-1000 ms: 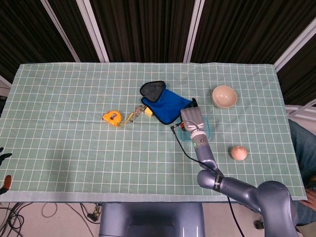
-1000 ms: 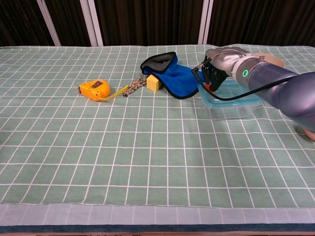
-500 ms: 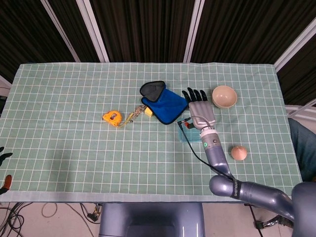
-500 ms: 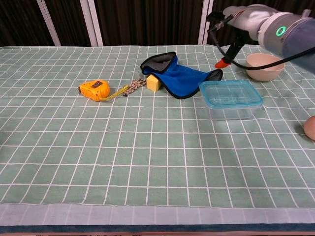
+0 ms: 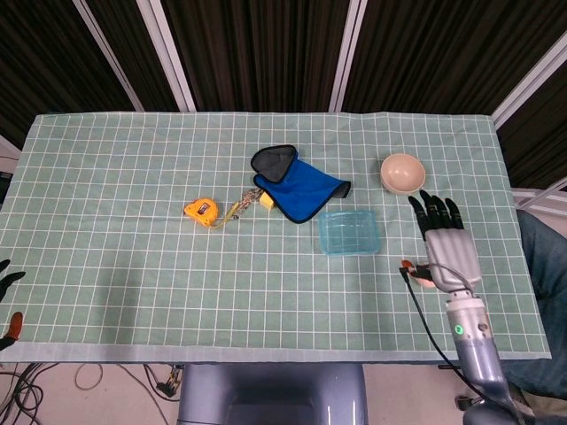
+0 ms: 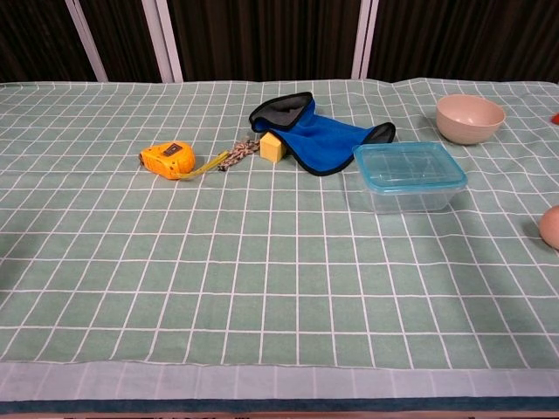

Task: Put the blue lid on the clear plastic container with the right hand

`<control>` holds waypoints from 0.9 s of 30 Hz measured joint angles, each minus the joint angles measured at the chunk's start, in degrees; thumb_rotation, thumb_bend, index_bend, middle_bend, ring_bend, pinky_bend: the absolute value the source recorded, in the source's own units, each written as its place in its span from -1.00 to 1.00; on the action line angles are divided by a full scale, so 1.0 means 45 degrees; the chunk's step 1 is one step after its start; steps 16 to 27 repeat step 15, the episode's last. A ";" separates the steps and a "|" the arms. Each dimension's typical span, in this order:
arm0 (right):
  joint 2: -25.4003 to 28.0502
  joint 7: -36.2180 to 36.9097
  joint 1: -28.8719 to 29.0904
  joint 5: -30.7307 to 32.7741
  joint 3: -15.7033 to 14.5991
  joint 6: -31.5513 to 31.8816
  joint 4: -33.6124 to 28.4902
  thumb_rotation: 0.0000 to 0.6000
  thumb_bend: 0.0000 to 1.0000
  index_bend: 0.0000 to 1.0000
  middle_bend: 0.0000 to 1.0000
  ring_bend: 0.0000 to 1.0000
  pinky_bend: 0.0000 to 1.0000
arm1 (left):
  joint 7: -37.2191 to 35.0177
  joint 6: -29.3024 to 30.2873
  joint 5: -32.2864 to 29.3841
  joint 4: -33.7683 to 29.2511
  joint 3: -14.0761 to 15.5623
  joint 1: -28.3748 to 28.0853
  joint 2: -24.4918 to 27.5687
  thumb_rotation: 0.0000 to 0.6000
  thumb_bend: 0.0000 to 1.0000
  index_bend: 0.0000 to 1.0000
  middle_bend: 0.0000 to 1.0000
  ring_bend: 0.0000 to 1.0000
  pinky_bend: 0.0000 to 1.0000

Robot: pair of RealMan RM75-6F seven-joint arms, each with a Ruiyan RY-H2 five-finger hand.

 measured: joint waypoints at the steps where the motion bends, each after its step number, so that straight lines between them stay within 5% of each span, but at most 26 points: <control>1: 0.0052 0.0341 -0.0417 -0.0610 -0.0377 0.0342 0.0093 1.00 -0.60 -0.93 -0.98 -1.00 -1.00 | 0.0036 0.0101 0.0086 0.0030 0.0005 0.0030 -0.0033 1.00 0.04 -0.67 -1.00 -1.00 -1.00; 6: -0.0019 0.2222 -0.2685 -0.3332 -0.2373 0.2258 0.1492 1.00 -0.60 -0.93 -0.98 -1.00 -1.00 | 0.0165 0.0360 0.0431 0.0167 0.0049 0.0111 -0.0163 1.00 0.04 -0.67 -1.00 -1.00 -1.00; 9: -0.0313 0.2480 -0.3456 -0.4072 -0.2861 0.3005 0.2604 1.00 -0.60 -0.93 -0.99 -1.00 -1.00 | 0.0214 0.0403 0.0513 0.0269 0.0068 0.0118 -0.0222 1.00 0.04 -0.67 -1.00 -1.00 -1.00; 15: -0.0773 0.2697 -0.4366 -0.4790 -0.3205 0.3393 0.3943 1.00 -0.60 -0.93 -0.99 -1.00 -1.00 | 0.0294 0.0384 0.0558 0.0363 0.0094 0.0106 -0.0276 1.00 0.04 -0.67 -1.00 -1.00 -1.00; 27: -0.0773 0.2697 -0.4366 -0.4790 -0.3205 0.3393 0.3943 1.00 -0.60 -0.93 -0.99 -1.00 -1.00 | 0.0294 0.0384 0.0558 0.0363 0.0094 0.0106 -0.0276 1.00 0.04 -0.67 -1.00 -1.00 -1.00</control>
